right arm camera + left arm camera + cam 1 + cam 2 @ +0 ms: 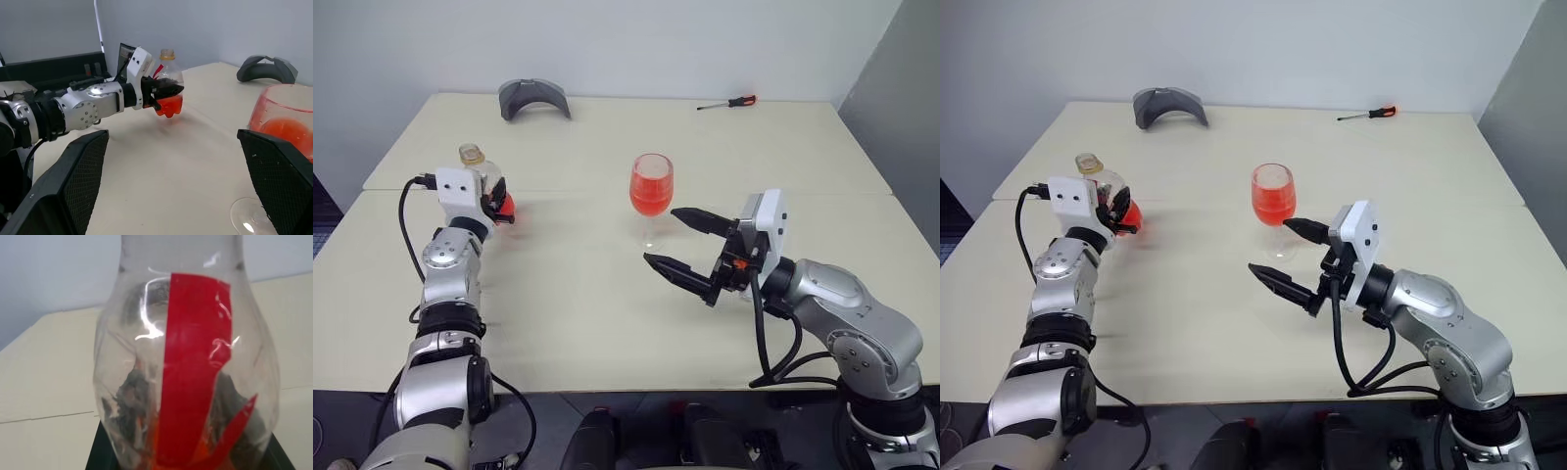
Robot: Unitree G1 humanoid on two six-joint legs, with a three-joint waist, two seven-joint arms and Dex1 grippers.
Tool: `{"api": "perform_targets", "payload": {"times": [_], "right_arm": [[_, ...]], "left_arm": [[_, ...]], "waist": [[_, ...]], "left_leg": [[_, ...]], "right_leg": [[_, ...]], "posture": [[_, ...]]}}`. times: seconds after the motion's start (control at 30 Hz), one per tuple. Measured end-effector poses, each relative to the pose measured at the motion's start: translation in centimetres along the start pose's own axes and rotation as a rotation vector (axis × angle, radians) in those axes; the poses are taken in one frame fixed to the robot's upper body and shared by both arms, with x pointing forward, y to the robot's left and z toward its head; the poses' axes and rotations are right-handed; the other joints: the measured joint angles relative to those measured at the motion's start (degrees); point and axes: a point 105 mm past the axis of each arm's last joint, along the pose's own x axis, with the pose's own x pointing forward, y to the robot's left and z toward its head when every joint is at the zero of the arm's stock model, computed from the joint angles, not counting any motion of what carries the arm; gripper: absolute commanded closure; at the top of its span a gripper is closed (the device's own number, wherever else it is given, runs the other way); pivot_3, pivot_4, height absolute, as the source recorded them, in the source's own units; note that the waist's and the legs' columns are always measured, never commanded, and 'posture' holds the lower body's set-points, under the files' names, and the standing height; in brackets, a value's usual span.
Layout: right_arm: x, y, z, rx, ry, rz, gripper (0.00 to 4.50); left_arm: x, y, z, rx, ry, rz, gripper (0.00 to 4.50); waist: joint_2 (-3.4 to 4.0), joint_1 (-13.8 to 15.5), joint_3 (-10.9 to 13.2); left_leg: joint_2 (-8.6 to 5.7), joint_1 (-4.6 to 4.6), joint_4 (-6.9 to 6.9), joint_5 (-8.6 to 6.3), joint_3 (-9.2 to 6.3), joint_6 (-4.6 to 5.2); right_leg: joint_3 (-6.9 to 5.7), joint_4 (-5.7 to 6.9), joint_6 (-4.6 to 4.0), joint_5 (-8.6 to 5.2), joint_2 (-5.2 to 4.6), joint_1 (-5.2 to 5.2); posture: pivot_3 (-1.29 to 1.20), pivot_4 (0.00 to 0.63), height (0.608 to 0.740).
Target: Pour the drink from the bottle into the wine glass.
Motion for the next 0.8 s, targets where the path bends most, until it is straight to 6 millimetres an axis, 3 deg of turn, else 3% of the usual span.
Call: {"api": "perform_targets", "payload": {"times": [0.1, 0.33, 0.5, 0.67, 0.8], "right_arm": [[0.2, -0.2, 0.5, -0.004, -0.017, -0.017, 0.00], [0.0, -0.6, 0.5, -0.004, -0.010, -0.047, 0.00], [0.1, -0.7, 0.6, -0.008, -0.012, -0.044, 0.00], [0.2, -0.9, 0.6, -0.006, -0.010, -0.044, 0.00], [0.3, -0.9, 0.7, -0.005, -0.012, -0.037, 0.00]], "left_arm": [[0.0, -1.3, -1.1, -0.090, 0.020, -0.009, 3.31], [-0.2, -0.9, -1.4, -0.162, 0.033, 0.003, 3.31], [-0.3, -1.3, -1.7, -0.093, 0.058, -0.012, 1.64], [-1.1, -1.9, -3.8, -0.064, 0.135, -0.038, 0.04], [-1.0, -2.0, -2.9, -0.055, 0.117, -0.042, 0.01]], "waist": [[-0.06, -0.1, 0.0], [-0.08, -0.3, -0.1], [-0.03, -0.3, -0.3], [-0.03, -0.3, -0.3], [-0.03, -0.3, -0.3]], "left_leg": [[0.00, 0.00, 0.00, 0.00, 0.00, 0.00], [0.02, 0.02, 0.00, 0.00, -0.02, 0.01], [0.02, 0.08, -0.02, -0.01, -0.02, 0.02], [0.02, 0.08, -0.02, -0.09, -0.04, 0.15], [0.01, 0.07, -0.02, -0.09, -0.03, 0.16]], "right_leg": [[0.00, 0.01, 0.00, 0.00, 0.00, 0.00], [0.02, 0.03, 0.00, 0.00, 0.03, 0.00], [0.04, 0.03, 0.00, 0.00, 0.04, 0.02], [0.02, 0.03, 0.00, 0.00, 0.04, 0.03], [0.04, 0.00, 0.00, 0.00, 0.04, 0.05]], "posture": [[0.00, 0.150, 0.740], [0.00, 0.150, 0.740], [0.00, 0.150, 0.740], [0.00, 0.150, 0.740], [0.00, 0.150, 0.740]]}}
